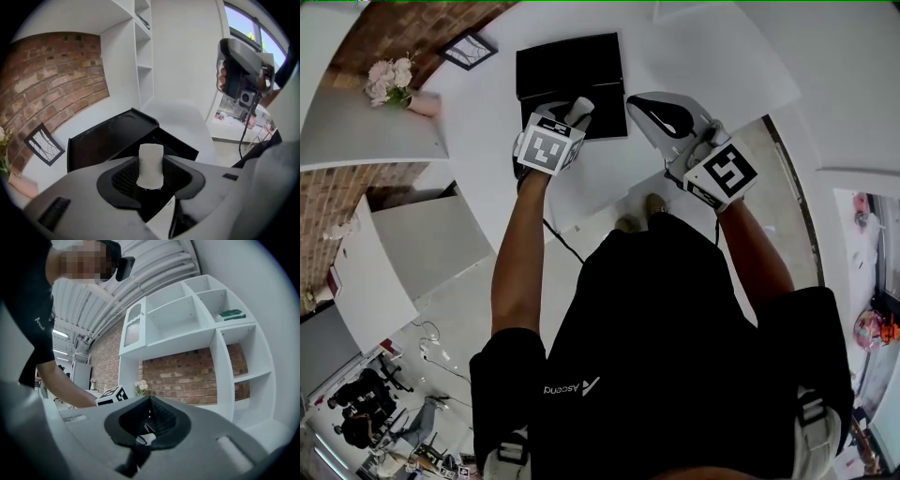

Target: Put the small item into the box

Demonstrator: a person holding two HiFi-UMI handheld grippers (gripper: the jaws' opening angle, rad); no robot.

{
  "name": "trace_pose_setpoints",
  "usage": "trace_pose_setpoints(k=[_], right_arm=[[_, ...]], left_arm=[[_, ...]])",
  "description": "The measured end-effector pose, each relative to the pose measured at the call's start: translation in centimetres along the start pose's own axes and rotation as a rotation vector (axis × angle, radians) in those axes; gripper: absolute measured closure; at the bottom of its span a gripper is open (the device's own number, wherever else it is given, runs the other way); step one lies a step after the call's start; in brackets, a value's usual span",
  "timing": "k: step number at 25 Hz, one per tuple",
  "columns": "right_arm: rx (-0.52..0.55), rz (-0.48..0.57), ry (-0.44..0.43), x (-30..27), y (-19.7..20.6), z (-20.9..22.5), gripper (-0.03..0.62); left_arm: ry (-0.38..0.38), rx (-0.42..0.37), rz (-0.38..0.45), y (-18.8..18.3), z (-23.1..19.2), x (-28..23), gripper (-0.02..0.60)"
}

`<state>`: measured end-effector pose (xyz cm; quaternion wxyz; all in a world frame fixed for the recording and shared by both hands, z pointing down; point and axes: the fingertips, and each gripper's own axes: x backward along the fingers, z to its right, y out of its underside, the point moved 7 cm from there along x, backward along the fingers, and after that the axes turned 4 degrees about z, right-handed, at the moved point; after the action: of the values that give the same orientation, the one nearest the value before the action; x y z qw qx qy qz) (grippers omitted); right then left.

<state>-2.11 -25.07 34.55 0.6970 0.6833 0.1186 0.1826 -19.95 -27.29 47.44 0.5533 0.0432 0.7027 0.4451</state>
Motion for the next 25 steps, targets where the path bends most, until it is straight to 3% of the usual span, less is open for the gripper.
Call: trace_pose_setpoints(k=[7, 15, 20, 25], right_arm=[[-0.022, -0.015, 0.033, 0.3, 0.7, 1.8, 0.592], [-0.033, -0.025, 0.059, 1.3, 1.6, 3.2, 0.592], [-0.053, -0.035, 0.066, 1.7, 1.6, 3.6, 0.592], [-0.054, -0.036, 0.064, 1.7, 2.1, 4.1, 0.592]], left_arm=[[0.024, 0.009, -0.129, 0.8, -0.9, -3.5, 0.423], [0.056, -0.011, -0.197, 1.3, -0.6, -6.2, 0.422], [-0.022, -0.085, -0.220, 0.8, -1.3, -6.6, 0.419], [-0.034, -0.104, -0.226, 1.0, -1.4, -6.9, 0.414]])
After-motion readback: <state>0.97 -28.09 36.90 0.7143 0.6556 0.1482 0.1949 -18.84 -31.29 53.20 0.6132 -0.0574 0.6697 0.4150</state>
